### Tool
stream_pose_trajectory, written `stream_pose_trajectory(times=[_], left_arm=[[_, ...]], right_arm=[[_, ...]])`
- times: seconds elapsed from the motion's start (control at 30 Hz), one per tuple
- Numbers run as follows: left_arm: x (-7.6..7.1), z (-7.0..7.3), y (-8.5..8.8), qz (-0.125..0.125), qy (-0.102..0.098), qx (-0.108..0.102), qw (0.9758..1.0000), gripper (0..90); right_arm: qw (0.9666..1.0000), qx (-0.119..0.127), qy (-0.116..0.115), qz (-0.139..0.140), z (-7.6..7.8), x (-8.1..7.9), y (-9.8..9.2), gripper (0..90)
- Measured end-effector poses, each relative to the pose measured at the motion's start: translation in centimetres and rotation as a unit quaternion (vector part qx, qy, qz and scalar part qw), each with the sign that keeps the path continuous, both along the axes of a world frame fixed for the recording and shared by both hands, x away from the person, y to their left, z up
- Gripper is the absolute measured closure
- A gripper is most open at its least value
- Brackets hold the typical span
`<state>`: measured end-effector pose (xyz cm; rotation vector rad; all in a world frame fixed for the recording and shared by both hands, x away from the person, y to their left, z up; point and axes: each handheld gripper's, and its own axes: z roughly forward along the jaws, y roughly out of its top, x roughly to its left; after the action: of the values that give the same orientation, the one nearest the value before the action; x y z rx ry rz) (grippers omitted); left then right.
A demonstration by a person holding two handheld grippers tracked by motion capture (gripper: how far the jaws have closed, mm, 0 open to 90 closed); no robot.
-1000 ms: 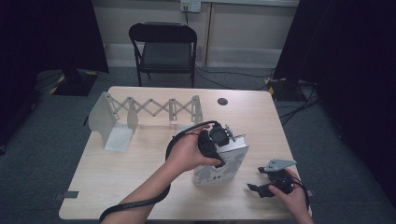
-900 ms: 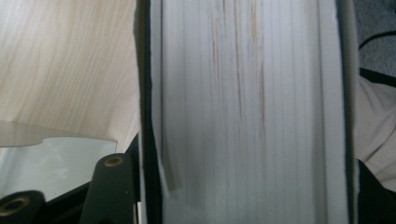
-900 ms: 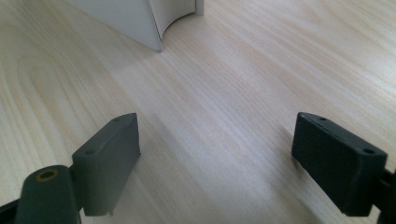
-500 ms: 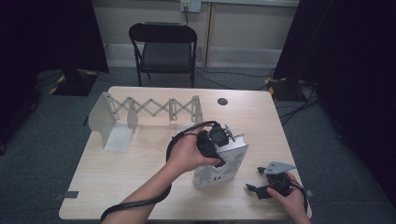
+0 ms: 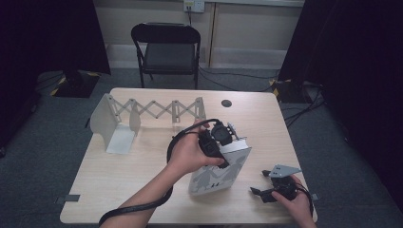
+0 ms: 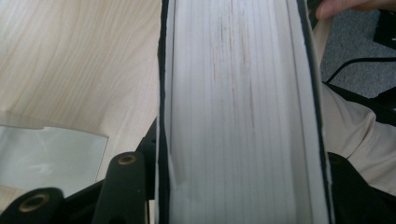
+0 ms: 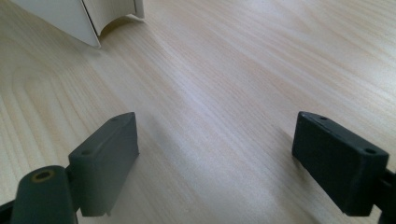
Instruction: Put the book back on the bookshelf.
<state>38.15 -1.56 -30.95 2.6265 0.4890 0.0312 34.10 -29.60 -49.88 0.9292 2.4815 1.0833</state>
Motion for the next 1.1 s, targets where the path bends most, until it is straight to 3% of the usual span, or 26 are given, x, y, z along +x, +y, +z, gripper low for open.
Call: stream_pose_trajectory(times=[0.2,0.3,0.33,0.43,0.53,0.57,0.63,0.87,1.1], left_arm=[[-0.5,-0.7,1.2,-0.003,-0.024,-0.017,0.9996,48.6],[-0.8,-0.7,1.5,-0.005,-0.018,-0.013,0.9997,48.6],[-0.8,-0.7,1.6,-0.007,-0.016,-0.002,0.9998,49.1],[-1.0,-0.7,1.8,-0.006,-0.032,0.0,0.9995,48.9],[-1.1,-0.8,1.6,-0.016,-0.029,-0.001,0.9994,45.5],[-1.1,-1.2,1.4,-0.023,-0.036,0.001,0.9991,44.5],[-1.1,-1.5,1.1,-0.02,-0.038,0.006,0.9991,42.4],[-1.2,-1.4,1.0,-0.011,-0.035,0.009,0.9993,50.2],[-0.9,-1.1,1.5,0.015,-0.016,0.008,0.9997,51.4]], right_arm=[[1.0,0.0,0.0,0.0,0.0,0.0,0.0,14.0],[1.0,0.0,0.0,0.0,0.0,0.0,0.0,14.0],[1.0,0.0,0.0,0.0,0.0,0.0,0.0,14.0],[1.0,0.001,0.0,0.0,0.0,0.0,0.0,13.9],[1.0,-0.001,0.0,-0.002,0.0,-0.1,0.0,13.8],[1.0,0.0,0.001,-0.002,0.0,-0.1,0.0,13.8],[1.0,0.0,0.001,-0.002,0.0,-0.1,0.0,13.8],[1.0,0.0,0.001,-0.003,0.0,-0.1,0.0,13.9],[1.0,0.0,0.001,-0.003,0.0,-0.1,0.0,13.9]])
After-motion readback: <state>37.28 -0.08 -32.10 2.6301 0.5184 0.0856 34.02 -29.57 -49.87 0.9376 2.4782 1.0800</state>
